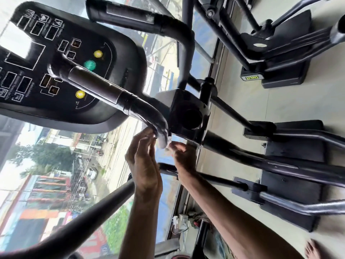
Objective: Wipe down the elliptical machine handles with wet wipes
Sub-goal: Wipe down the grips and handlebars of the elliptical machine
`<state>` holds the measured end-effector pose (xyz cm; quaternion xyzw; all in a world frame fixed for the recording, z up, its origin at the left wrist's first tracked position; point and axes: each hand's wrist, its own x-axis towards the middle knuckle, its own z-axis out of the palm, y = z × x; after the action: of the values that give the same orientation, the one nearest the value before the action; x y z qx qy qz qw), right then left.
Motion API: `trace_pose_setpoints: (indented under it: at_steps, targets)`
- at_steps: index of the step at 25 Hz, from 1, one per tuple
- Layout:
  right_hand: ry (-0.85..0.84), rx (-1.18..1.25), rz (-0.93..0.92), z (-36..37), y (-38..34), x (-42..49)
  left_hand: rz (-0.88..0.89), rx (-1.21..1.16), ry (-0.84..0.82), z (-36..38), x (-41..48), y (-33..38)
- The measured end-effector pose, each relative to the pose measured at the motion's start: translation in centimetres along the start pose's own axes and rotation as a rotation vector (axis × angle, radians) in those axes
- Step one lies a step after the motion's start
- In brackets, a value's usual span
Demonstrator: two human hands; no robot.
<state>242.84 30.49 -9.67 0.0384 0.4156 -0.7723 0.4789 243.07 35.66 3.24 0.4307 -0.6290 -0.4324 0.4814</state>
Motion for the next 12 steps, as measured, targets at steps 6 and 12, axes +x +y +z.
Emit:
trace_pose_setpoints:
  at_steps: [6,12]
  targets:
    - [-0.022,-0.006,-0.116,-0.5,-1.2,-0.3,-0.069,-0.050,0.214,2.0,-0.7,0.4]
    - [-0.108,-0.124,0.039,-0.9,-1.2,0.4,-0.077,-0.095,0.350,4.2,-1.3,0.9]
